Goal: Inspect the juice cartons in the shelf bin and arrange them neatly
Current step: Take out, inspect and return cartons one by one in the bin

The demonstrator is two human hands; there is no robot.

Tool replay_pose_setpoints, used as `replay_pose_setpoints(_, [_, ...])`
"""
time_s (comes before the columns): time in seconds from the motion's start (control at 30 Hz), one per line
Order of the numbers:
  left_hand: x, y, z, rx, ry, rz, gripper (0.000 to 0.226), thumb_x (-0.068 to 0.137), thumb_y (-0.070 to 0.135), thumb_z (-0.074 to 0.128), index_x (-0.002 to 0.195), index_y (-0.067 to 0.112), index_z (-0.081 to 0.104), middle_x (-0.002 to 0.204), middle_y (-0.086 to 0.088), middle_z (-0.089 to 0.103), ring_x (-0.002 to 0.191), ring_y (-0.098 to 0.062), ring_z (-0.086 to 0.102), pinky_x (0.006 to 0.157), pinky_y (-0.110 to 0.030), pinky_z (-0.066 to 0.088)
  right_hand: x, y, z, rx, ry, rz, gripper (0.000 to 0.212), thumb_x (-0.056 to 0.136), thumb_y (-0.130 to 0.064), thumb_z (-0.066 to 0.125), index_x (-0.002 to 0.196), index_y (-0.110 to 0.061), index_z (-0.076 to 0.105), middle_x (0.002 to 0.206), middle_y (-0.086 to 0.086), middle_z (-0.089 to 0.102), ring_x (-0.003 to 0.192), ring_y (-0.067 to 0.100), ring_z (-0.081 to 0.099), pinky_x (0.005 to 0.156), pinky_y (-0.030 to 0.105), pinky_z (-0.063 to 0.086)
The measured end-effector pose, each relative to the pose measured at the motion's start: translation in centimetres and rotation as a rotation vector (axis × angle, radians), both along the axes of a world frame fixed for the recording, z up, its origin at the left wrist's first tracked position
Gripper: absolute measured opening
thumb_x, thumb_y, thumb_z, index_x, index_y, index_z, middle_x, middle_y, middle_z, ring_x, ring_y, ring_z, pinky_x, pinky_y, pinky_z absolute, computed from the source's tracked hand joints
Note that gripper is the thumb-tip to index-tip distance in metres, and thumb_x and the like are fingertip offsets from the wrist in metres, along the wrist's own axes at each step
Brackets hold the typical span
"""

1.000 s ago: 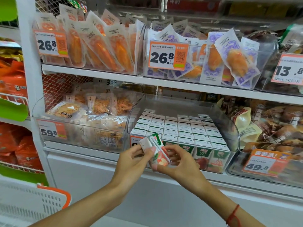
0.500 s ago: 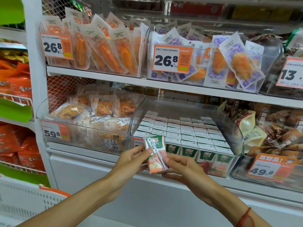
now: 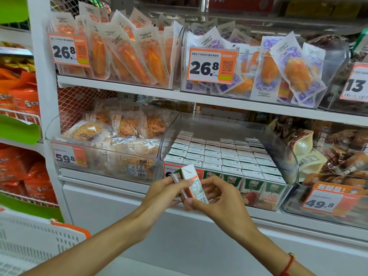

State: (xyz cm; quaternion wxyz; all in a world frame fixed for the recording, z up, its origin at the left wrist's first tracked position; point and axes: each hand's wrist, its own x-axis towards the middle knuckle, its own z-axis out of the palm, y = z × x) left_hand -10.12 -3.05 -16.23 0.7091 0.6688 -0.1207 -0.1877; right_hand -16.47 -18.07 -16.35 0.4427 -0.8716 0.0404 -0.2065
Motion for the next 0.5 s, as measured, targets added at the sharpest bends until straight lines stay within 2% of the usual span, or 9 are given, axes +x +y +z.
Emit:
replay_pose_setpoints(0.07, [0.0, 0.2, 0.1, -0.005, -0.038, 0.008, 0.014, 0.087, 0.029, 0.069, 0.102, 0.026, 0.072, 0.089, 0.009, 0.077, 0.084, -0.002, 0.072, 0.066, -0.010, 0.052, 0.0, 0.1, 0.1, 0.008, 0.011, 0.038, 0.035, 0.065, -0.032, 0.089, 0.092, -0.031, 0.066, 0.079, -0.020, 0.070, 0.071, 0.001, 0.061, 0.061, 0.015, 0.049])
replay_pose_setpoints(0.1, [0.1, 0.5, 0.3, -0.009, -0.048, 0.009, 0.018, 0.086, 0.029, 0.071, 0.104, 0.026, 0.072, 0.091, 0.009, 0.077, 0.086, -0.003, 0.072, 0.067, -0.010, 0.052, 0.0, 0.0, 0.2, 0.033, 0.027, 0.068, 0.032, 0.068, -0.031, 0.088, 0.092, -0.029, 0.067, 0.079, -0.015, 0.071, 0.071, 0.004, 0.062, 0.062, 0.017, 0.051])
replay_pose_setpoints(0.2, [0.4, 1.3, 0.7, -0.014, -0.116, -0.027, 0.034, 0.081, 0.030, 0.075, 0.115, 0.028, 0.069, 0.103, 0.014, 0.075, 0.099, -0.001, 0.069, 0.081, -0.013, 0.051, -0.1, -0.7, 0.9, 0.208, 0.065, 0.193, 0.011, 0.084, -0.024, 0.074, 0.094, -0.024, 0.072, 0.084, -0.013, 0.073, 0.077, 0.004, 0.068, 0.069, 0.018, 0.053])
replay_pose_setpoints(0.23, [0.5, 1.4, 0.8, 0.000, -0.179, -0.050, 0.042, 0.078, 0.033, 0.077, 0.118, 0.031, 0.066, 0.109, 0.017, 0.073, 0.105, 0.002, 0.066, 0.084, -0.012, 0.050, -0.2, -1.0, 1.1, 0.263, 0.083, 0.214, 0.011, 0.087, -0.028, 0.068, 0.094, -0.021, 0.074, 0.088, -0.011, 0.074, 0.082, 0.005, 0.069, 0.074, 0.019, 0.054])
replay_pose_setpoints(0.3, [0.4, 1.6, 0.9, 0.030, -0.327, -0.100, 0.056, 0.071, 0.035, 0.080, 0.123, 0.035, 0.061, 0.119, 0.021, 0.068, 0.113, 0.004, 0.060, 0.090, -0.011, 0.048, -0.3, -1.4, 1.4, 0.350, 0.112, 0.215, 0.029, 0.086, -0.042, 0.060, 0.093, -0.018, 0.075, 0.093, -0.005, 0.075, 0.089, 0.010, 0.071, 0.081, 0.024, 0.057])
replay_pose_setpoints(0.37, [0.2, 1.6, 0.8, 0.042, -0.459, -0.126, 0.060, 0.069, 0.032, 0.083, 0.123, 0.037, 0.057, 0.122, 0.024, 0.064, 0.117, 0.005, 0.057, 0.094, -0.009, 0.045, -0.4, -1.6, 1.7, 0.427, 0.105, 0.206, 0.039, 0.081, -0.050, 0.058, 0.093, -0.017, 0.074, 0.095, 0.000, 0.075, 0.092, 0.015, 0.071, 0.084, 0.027, 0.058])
replay_pose_setpoints(0.5, [-0.2, 1.5, 0.4, 0.104, -0.684, -0.084, 0.057, 0.076, 0.019, 0.083, 0.122, 0.039, 0.055, 0.122, 0.024, 0.062, 0.119, 0.000, 0.055, 0.097, -0.009, 0.041, -0.6, -1.4, 2.0, 0.469, 0.043, 0.219, 0.036, 0.078, -0.046, 0.063, 0.097, -0.018, 0.074, 0.099, 0.002, 0.075, 0.099, 0.018, 0.070, 0.088, 0.030, 0.057])
